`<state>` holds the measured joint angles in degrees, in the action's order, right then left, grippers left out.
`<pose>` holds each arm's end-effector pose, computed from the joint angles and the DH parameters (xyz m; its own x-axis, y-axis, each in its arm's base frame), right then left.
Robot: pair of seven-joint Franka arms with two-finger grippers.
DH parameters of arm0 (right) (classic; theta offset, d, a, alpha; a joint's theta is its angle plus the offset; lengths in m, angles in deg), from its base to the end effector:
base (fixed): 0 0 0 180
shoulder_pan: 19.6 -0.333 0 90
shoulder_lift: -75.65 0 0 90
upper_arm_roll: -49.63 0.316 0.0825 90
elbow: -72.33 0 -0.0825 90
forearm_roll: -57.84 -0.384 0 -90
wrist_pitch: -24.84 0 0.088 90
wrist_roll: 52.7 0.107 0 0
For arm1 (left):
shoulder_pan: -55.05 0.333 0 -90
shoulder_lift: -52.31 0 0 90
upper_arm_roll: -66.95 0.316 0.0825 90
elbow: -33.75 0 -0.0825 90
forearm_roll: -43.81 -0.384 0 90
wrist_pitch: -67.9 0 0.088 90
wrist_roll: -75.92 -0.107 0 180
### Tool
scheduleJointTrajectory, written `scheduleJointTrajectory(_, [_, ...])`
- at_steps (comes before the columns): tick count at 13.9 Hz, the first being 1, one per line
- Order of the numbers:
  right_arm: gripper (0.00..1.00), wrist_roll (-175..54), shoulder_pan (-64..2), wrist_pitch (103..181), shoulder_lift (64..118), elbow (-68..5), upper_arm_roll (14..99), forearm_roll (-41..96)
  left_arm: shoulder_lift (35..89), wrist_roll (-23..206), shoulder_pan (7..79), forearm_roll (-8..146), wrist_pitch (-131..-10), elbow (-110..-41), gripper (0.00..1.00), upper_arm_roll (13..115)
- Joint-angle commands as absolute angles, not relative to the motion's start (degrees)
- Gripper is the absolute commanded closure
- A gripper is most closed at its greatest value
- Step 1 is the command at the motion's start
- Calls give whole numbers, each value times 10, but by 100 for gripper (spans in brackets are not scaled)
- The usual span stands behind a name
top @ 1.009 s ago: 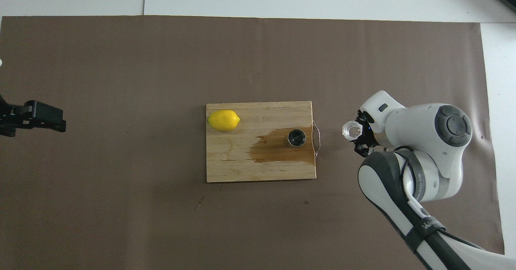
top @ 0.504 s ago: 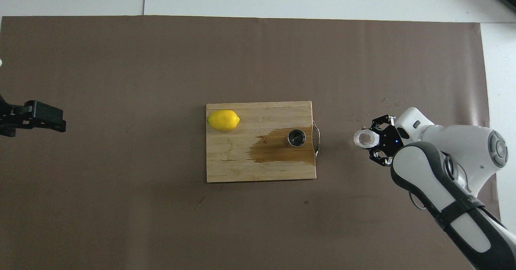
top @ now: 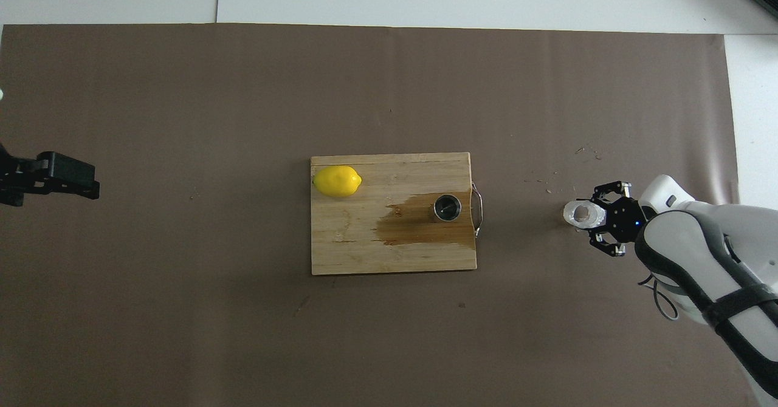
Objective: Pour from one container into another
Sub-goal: 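Lower the plastic cup onto the table and open the right gripper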
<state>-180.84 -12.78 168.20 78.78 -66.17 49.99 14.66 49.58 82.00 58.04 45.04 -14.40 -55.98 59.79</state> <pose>0.4888 -0.0600 0.2887 0.0131 0.9168 0.3990 0.9793 -0.0923 0.1800 0.5239 -0.0425 0.6410 0.9960 0.0313 -0.0835 0.0320 -0.9995 0.0067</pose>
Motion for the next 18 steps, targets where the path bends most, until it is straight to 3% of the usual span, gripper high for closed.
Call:
scheduleJointTrajectory(1, [100, -1838, -90, 1654, 778, -669, 506, 129, 483, 819, 577, 457, -140, -573, 0, 604])
scheduleJointTrajectory(3, [97, -1836, -83, 1647, 778, -666, 507, 129, 483, 819, 577, 457, -140, -573, 0, 604])
scheduleJointTrajectory(4, [36, -1825, -88, 1646, 778, -665, 507, 129, 483, 819, 577, 457, -140, -573, 0, 604])
scheduleJointTrajectory(5, [0, -1803, -89, 1643, 773, -663, 507, 130, 483, 819, 577, 457, -140, -573, 0, 604])
scheduleJointTrajectory(10, [0, -1724, -90, 1603, 721, -630, 506, 174, 483, 819, 577, 457, -140, -573, 0, 604])
scheduleJointTrajectory(13, [0, -1568, -93, 1521, 714, -551, 514, 334, 483, 819, 577, 457, -140, -573, 0, 604])
scheduleJointTrajectory(18, [0, -1339, -169, 1429, 709, -454, 514, 435, 483, 819, 577, 457, -140, -573, 0, 604])
